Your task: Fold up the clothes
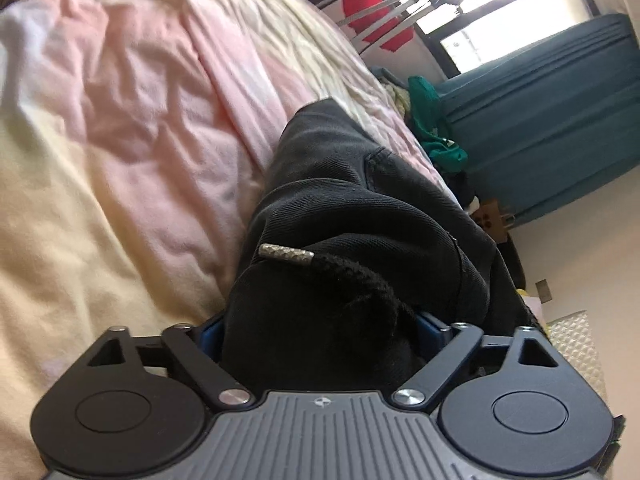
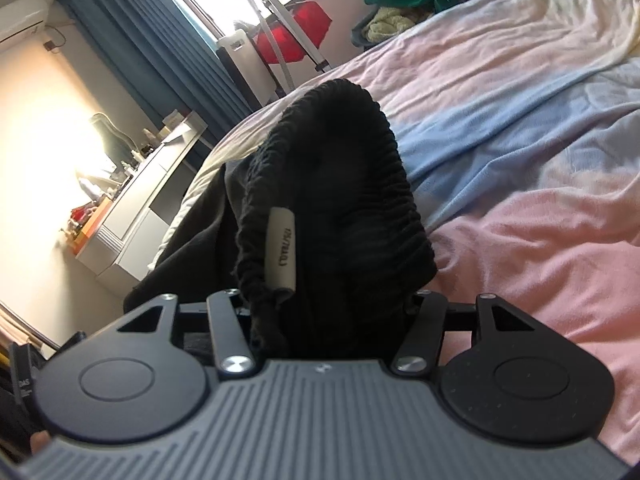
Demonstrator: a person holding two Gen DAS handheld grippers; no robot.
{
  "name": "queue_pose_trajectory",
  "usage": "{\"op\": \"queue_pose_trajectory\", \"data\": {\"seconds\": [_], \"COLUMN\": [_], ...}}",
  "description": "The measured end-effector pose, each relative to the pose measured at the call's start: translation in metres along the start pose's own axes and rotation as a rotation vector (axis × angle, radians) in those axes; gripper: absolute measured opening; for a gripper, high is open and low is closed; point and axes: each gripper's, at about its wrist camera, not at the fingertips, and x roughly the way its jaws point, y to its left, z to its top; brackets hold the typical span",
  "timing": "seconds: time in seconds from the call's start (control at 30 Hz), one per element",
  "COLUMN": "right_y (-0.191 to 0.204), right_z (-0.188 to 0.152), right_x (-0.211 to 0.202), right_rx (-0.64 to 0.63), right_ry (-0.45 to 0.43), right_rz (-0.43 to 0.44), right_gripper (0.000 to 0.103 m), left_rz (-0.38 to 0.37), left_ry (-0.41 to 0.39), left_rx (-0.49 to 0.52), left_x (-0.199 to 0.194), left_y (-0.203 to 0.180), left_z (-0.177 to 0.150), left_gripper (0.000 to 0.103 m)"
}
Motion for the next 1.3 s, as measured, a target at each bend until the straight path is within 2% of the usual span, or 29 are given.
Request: {"op": "queue_pose_trajectory", "data": {"seconds": [0.1, 0.2, 0.3, 0.47, 0.6, 0.73, 0.83, 0.97, 1.17, 1.3], "right_y": [0.006, 0.004, -0.001, -0.003, -0.005, -0.02, -0.041, -0.081, -0.151, -0.205], "right_z": [0.0, 0.0, -0.002, 0.0, 0.015, 0.042, 0.067, 0.115, 0.193, 0.223], "right_x": [-0.008, -0.017, -0.031, -0.059, -0.087, -0.113, -0.126, -0.134, -0.134, -0.129], "right_rx": [-0.011, 0.006, 0.05, 0.1, 0.118, 0.141, 0.177, 0.221, 0.268, 0.305], "right_ry": [-0.012, -0.009, -0.007, -0.03, -0.07, -0.112, -0.143, -0.196, -0.285, -0.382], "right_rz": [0.013, 0.025, 0.029, 0.034, 0.042, 0.036, 0.025, -0.002, -0.061, -0.074], "right_gripper": [0.056, 0.056, 0.056, 0.055, 0.055, 0.055, 0.055, 0.055, 0.055, 0.055], "left_rz": [0.014, 0.013, 0.003, -0.015, -0.037, -0.051, -0.061, -0.084, -0.128, -0.184], "left_ry": [-0.038, -0.058, -0.066, -0.077, -0.065, -0.03, -0.017, 0.002, 0.037, 0.043], "left_rx": [0.053, 0.106, 0.156, 0.183, 0.196, 0.217, 0.25, 0.301, 0.355, 0.395], "left_x": [-0.009, -0.017, -0.025, -0.039, -0.043, -0.028, -0.003, 0.05, 0.162, 0.238], "left_y": [-0.009, -0.019, -0.031, -0.059, -0.092, -0.137, -0.178, -0.243, -0.337, -0.377], "left_z": [-0.003, -0.006, -0.01, -0.017, -0.017, -0.012, -0.006, 0.002, 0.008, -0.001], "left_gripper": [0.07, 0.066, 0.064, 0.061, 0.06, 0.06, 0.06, 0.06, 0.06, 0.06]}}
